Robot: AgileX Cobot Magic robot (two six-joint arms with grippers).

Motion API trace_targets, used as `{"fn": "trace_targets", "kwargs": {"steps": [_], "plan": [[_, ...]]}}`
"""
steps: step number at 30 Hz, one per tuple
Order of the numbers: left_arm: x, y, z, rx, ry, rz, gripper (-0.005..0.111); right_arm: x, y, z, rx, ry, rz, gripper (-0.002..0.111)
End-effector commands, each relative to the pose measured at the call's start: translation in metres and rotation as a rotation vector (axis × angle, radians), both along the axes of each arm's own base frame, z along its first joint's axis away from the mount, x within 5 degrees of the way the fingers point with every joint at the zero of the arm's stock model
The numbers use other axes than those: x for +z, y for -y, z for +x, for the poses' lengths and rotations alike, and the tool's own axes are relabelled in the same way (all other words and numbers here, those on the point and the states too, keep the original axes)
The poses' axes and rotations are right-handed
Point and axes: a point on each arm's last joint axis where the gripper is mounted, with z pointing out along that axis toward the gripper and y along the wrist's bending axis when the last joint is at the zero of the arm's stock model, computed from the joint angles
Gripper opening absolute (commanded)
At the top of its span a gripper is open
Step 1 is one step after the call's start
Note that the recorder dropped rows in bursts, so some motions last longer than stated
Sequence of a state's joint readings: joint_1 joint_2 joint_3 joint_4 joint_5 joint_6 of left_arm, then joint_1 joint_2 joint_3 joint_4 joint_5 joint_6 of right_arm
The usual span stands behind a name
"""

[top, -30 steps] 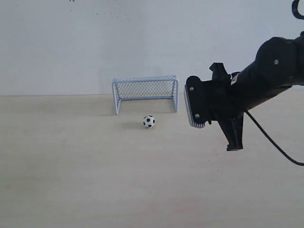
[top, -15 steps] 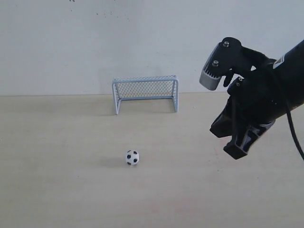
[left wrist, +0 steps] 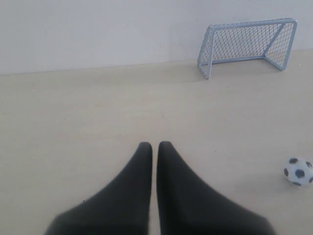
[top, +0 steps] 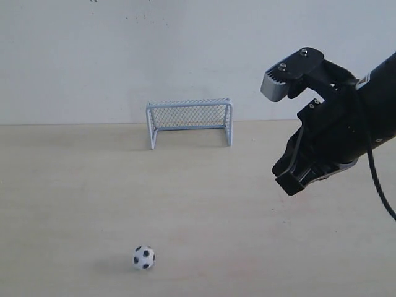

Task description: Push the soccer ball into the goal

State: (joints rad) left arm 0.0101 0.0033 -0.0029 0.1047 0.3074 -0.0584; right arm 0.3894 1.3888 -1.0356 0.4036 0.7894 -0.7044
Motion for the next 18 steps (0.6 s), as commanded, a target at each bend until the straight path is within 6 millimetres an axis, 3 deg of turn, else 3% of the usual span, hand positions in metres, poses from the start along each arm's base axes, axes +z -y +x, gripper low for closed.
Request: {"fn": "trace_targets", "kwargs": {"steps": [1,18], "plan": [[-0.0007,-0.0002,-0.0001,0.003,0.001,0.003,0.004,0.0013,0.0007,-0.0018,-0.004,0.000,0.007,0.000],[-0.0007,-0.0002,-0.0001,0.003,0.001,0.003,0.004,0.0024,0.0006,-0.0022,-0.028,-0.009,0.023,0.000]]}}
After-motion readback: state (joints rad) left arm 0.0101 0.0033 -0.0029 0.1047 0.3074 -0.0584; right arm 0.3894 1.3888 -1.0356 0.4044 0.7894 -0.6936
